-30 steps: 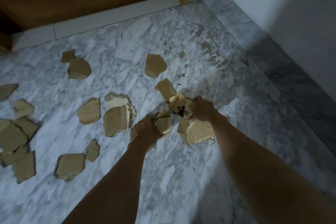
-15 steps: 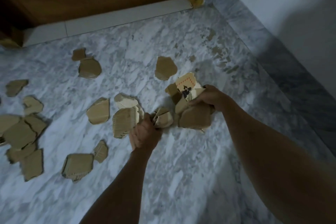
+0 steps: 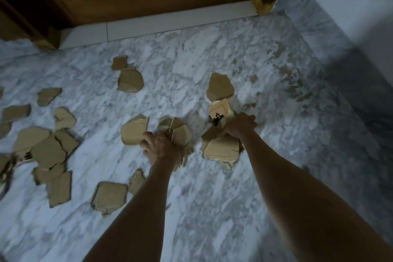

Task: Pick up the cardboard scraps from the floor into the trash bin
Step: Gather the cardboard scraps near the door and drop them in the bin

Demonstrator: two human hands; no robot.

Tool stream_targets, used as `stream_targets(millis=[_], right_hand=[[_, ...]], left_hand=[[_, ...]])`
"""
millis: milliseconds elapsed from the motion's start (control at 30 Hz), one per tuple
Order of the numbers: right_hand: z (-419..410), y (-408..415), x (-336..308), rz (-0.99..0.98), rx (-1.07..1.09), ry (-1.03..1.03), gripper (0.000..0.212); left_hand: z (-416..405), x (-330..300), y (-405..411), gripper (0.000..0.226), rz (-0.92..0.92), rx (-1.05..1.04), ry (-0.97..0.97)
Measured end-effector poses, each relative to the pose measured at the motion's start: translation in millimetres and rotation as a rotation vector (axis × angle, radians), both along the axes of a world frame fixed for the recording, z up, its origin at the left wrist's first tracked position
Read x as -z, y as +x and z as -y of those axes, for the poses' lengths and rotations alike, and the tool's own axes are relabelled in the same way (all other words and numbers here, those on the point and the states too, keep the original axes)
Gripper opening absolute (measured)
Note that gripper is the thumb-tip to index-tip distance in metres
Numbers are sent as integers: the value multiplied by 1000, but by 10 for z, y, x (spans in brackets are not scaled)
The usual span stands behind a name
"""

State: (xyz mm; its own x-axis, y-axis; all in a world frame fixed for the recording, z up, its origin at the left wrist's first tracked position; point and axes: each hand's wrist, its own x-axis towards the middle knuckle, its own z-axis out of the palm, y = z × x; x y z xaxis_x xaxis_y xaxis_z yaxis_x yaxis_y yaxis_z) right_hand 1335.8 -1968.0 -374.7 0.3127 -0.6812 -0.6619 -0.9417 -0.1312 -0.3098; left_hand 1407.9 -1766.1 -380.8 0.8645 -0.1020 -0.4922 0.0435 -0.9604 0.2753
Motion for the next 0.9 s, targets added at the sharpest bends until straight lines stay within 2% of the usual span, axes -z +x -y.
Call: stream_targets(millis=[200,267,333,533,600,700,833,900], right_hand=[[-43,3,-19,93,72,35,90],[-38,-6,-33,111,130,72,93],[-40,-9,-58,120,170,118,96],[-68,-66,-61,181,266,208,84],[-93,-77,-45,194,254,241,80],[-148,-61,-99,201,182,203,63],[-251,21,-126,214,18,133,75],[-346,45,-105,213,-19,122,80]], left_hand=[[81,19,38,50,25,32,33],[51,11,24,47,50,49,-14],[-7,-13,35,56,13,13,-110],[-328,-26,148,90,-190,-240,-408],[-451,9,158,90,-198,-245,-465],[-591,10,131,75,-184,-261,-516],[-870,-38,161,54,-178,-318,-650],[-1092,-91,216,61,-203,-310,-687]])
